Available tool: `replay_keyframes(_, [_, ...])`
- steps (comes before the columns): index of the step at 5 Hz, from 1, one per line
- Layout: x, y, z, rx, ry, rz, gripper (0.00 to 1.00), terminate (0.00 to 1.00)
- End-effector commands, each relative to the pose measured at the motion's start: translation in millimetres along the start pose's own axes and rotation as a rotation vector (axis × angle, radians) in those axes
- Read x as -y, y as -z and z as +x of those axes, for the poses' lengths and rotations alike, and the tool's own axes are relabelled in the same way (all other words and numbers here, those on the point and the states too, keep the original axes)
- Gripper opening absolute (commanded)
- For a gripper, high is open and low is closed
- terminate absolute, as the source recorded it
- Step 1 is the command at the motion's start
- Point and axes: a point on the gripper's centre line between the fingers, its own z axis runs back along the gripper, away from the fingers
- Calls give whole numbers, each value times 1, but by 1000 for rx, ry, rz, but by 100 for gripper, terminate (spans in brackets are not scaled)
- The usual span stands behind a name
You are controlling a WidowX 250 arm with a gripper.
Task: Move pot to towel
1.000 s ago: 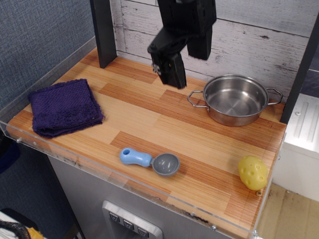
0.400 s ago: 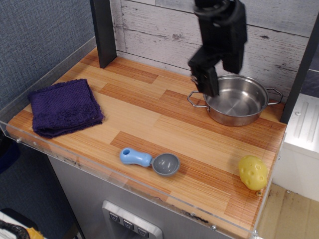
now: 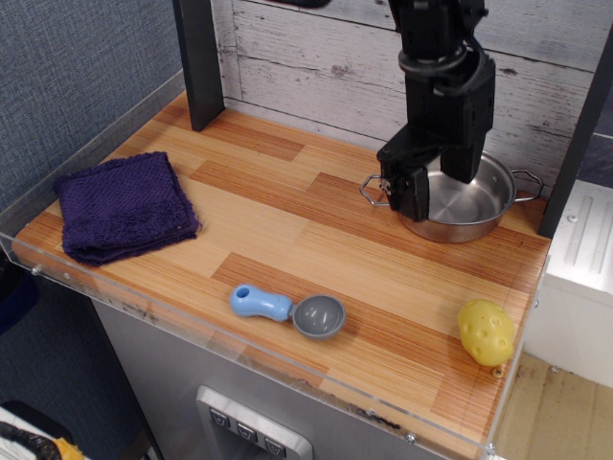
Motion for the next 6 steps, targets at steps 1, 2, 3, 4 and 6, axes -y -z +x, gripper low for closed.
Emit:
replay_keyframes(1, [-3,13,-1,-27,17,-8,100,0])
replay_keyframes(2, [-6,24,-4,-19,4,-17,100,0])
replay_keyframes(3, [-10,37,0,-16,23,-45,100,0])
replay_keyframes(4, [-16,40,5,-24,31,-50,0,0])
replay_keyframes(6, [-15,38,10,-30,38,-52,0,0])
